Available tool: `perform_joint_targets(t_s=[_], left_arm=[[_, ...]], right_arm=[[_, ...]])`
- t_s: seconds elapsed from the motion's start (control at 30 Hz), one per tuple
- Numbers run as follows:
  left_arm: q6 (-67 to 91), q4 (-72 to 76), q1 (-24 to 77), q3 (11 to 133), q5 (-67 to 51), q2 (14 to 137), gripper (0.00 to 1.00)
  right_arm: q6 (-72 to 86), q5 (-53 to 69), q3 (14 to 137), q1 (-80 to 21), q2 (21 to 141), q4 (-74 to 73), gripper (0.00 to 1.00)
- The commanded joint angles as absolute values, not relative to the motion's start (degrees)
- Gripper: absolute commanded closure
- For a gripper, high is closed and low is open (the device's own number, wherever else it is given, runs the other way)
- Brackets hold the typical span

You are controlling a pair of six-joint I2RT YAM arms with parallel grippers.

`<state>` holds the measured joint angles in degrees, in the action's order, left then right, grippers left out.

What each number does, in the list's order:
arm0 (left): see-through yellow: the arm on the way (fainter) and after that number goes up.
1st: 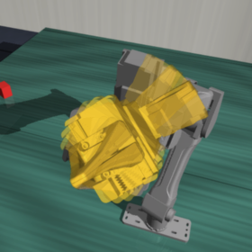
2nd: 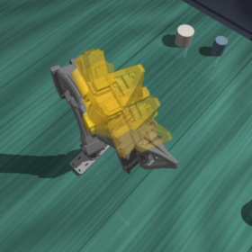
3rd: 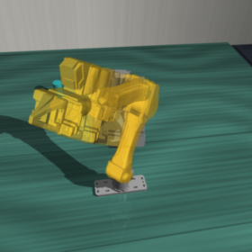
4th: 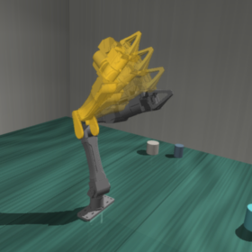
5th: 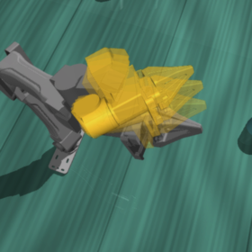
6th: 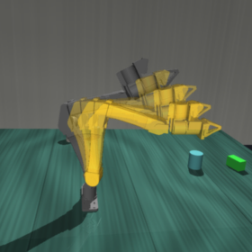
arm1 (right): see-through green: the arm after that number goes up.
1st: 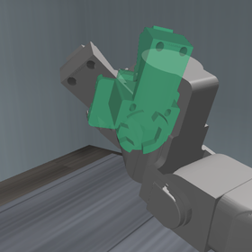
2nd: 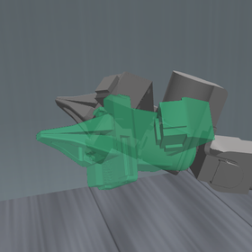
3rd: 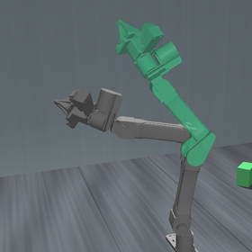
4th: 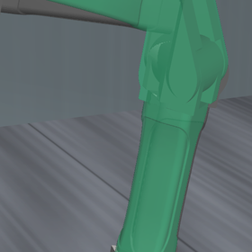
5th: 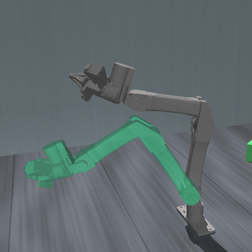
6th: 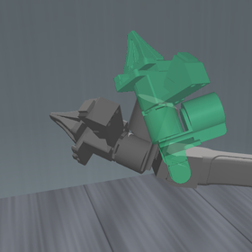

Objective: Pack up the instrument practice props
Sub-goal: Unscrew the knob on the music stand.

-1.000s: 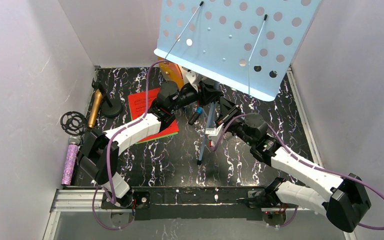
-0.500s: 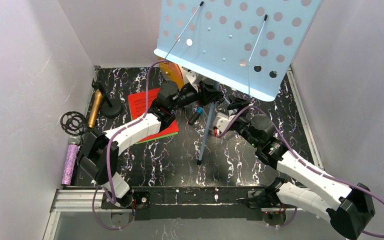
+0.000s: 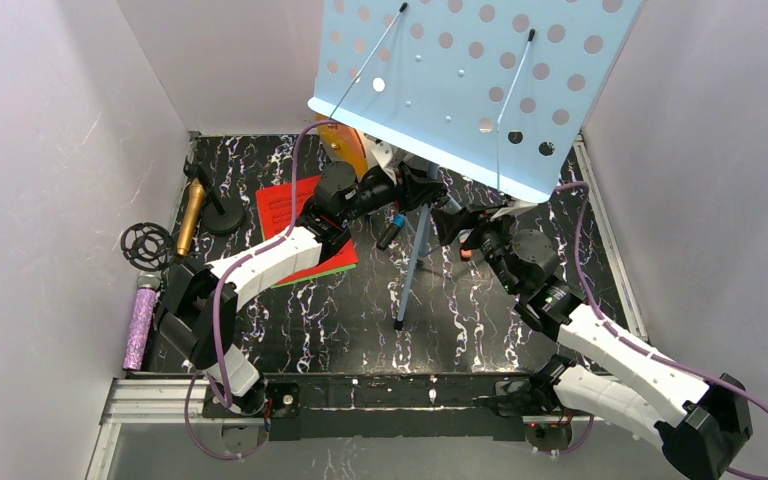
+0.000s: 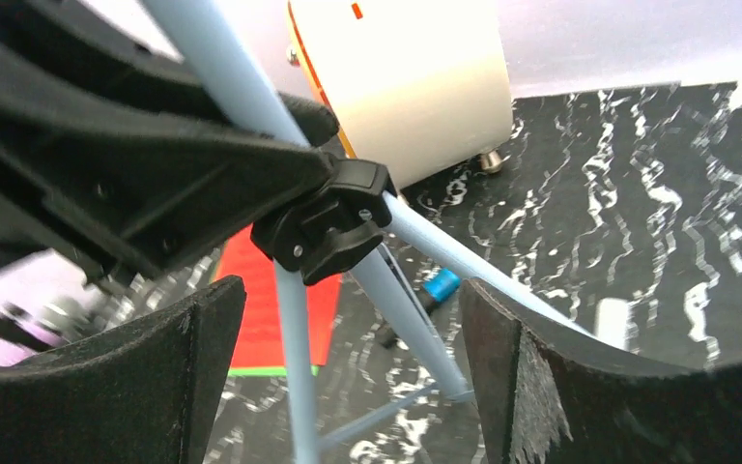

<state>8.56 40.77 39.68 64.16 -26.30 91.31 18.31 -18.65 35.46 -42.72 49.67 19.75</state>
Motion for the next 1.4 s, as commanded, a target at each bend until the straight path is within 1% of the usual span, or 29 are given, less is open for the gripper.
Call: perform_joint_targets(t_s=[0.0, 0.1, 0.2, 0.37, 0.47, 0.6, 0.73, 0.83, 0.9, 1.03, 1.07, 1.13, 1.23, 1.33, 1.37], left_arm=[[10.20, 26.28, 39.99, 61.63, -27.43, 93.96, 1.00], [10.12, 26.28, 39.99, 61.50, -27.07, 93.65, 1.00], [9.88, 26.20, 39.99, 61.51, -27.21, 93.56, 1.00], [9.80, 26.02, 39.98, 61.61, -27.52, 93.61, 1.00], [9.67, 25.89, 39.98, 61.76, -27.59, 93.61, 1.00], [9.60, 25.64, 39.96, 61.81, -27.75, 93.77, 1.00], [9.67, 25.49, 39.99, 62.02, -27.86, 93.87, 1.00], [9.67, 25.40, 39.99, 62.05, -27.95, 93.94, 1.00], [9.67, 25.40, 39.99, 62.11, -27.99, 93.79, 1.00], [9.80, 25.34, 39.93, 62.17, -28.20, 93.87, 1.00], [9.84, 25.32, 39.98, 62.21, -28.21, 93.89, 1.00], [9.84, 25.31, 39.99, 62.22, -28.21, 93.80, 1.00], [9.71, 25.19, 39.99, 62.22, -27.82, 93.72, 1.00], [9.69, 25.14, 39.99, 62.25, -27.90, 93.77, 1.00], [9.71, 25.14, 39.95, 62.30, -27.87, 93.91, 1.00]], right_arm=[[39.20, -24.62, 36.10, -41.45, 50.50, 24.22, 0.12], [42.17, -23.84, 36.92, -40.46, 52.51, 24.41, 0.15], [43.85, -23.16, 37.44, -39.41, 53.99, 25.36, 0.20], [44.11, -22.15, 37.43, -38.31, 55.59, 26.25, 0.33], [42.55, -19.44, 36.53, -37.29, 56.02, 29.02, 0.41], [36.63, -15.31, 36.47, -36.25, 56.33, 30.89, 0.60], [24.68, -9.69, 37.75, -35.94, 56.52, 30.28, 0.78], [11.72, -3.67, 39.37, -35.94, 56.04, 27.13, 0.93], [1.96, 1.61, 40.33, -35.92, 55.28, 23.51, 0.99], [-23.38, 11.36, 41.35, -35.92, 54.01, 14.08, 0.99], [-29.60, 12.64, 41.36, -36.00, 53.63, 11.50, 0.99], [-42.24, 11.25, 40.20, -36.05, 52.99, 8.78, 0.99], [-51.15, 5.50, 37.26, -36.12, 52.24, 12.85, 0.99], [-52.18, 4.97, 34.21, -36.04, 51.17, 18.71, 0.99], [-51.67, 5.81, 33.51, -36.08, 50.90, 20.22, 0.96]])
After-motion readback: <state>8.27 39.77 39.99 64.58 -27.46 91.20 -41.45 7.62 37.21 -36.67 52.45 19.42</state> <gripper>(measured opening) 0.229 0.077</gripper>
